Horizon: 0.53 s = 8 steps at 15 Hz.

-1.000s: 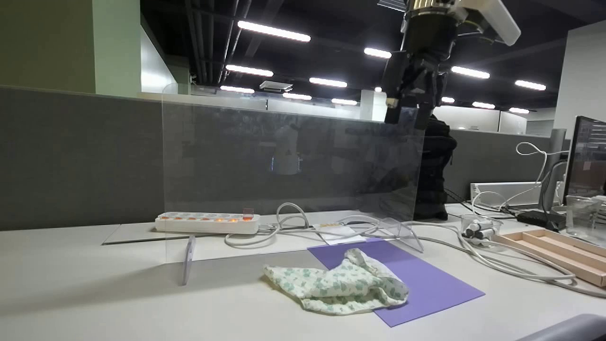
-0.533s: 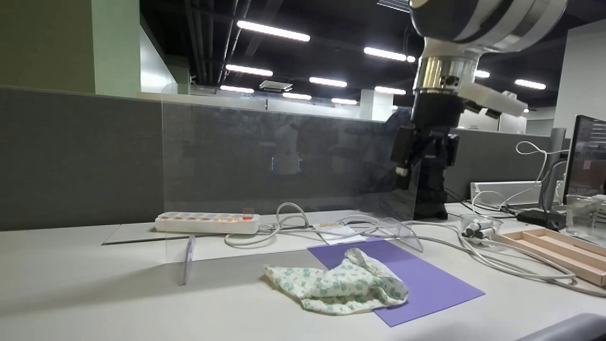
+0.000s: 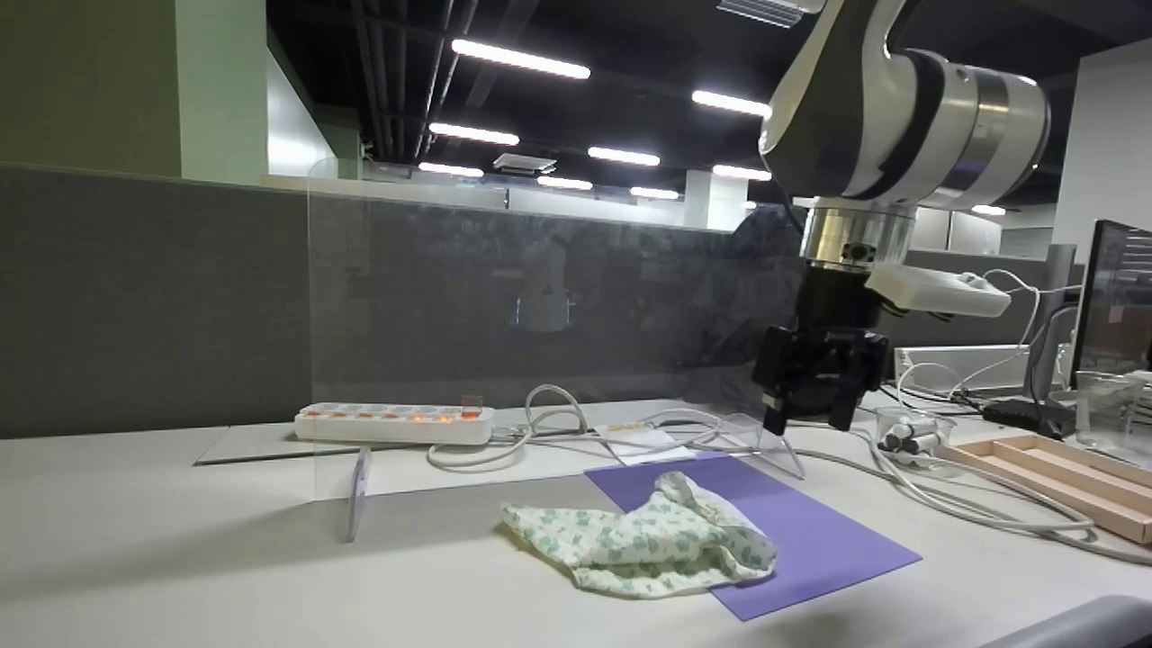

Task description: Put the cloth on the countertop shield

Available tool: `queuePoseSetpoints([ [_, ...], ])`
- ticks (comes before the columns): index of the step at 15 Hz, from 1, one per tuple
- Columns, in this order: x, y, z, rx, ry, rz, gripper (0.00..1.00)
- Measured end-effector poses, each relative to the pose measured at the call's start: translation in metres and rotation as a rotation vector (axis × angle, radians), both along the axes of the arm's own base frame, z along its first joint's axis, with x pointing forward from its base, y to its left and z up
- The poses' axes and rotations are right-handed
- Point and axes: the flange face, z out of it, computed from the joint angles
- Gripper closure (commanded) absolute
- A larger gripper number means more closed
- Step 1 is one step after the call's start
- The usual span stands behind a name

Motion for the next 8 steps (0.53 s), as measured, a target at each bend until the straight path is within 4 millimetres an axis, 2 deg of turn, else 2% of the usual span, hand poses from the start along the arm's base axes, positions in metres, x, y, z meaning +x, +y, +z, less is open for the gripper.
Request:
queuePoseSetpoints([
  [4,0.002,0.000,0.000,-0.005,-0.014,0.004,0.00],
  [8,0.009,0.012,-0.017,-0.007,-0.035,0.046,0.00],
])
